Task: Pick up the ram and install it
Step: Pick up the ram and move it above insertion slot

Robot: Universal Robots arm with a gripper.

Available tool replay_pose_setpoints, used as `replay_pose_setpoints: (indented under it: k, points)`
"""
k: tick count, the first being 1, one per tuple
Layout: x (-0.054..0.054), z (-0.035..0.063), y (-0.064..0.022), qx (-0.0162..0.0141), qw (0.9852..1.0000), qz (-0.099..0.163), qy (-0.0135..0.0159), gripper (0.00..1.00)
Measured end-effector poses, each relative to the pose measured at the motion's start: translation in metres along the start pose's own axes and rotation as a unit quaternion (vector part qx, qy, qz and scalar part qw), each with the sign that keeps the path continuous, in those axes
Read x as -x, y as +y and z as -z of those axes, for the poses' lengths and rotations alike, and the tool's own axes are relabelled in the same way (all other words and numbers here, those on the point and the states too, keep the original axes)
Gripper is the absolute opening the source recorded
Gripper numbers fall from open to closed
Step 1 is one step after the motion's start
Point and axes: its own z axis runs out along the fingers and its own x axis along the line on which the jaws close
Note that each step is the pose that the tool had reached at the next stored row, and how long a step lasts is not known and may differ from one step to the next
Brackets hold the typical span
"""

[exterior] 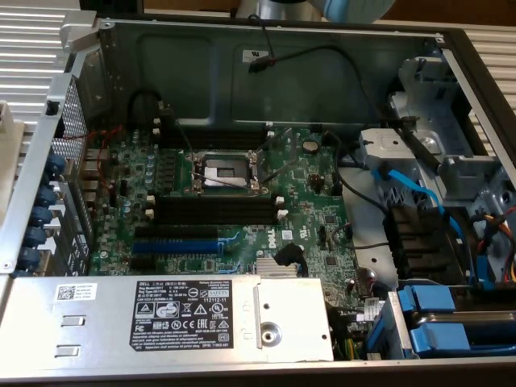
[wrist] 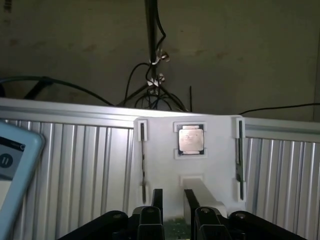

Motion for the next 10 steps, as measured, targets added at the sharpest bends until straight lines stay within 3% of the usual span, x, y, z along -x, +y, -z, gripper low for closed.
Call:
replay_pose_setpoints:
  k: [7, 10]
  points:
    - [-0.001, -0.0127, 0.0049, 0.0003, 1.0000, 0.000, 0.0000, 0.31]
    - [-0.004, -0.0181, 0.0087, 0.0032, 1.0000, 0.001, -0.0002, 0.31]
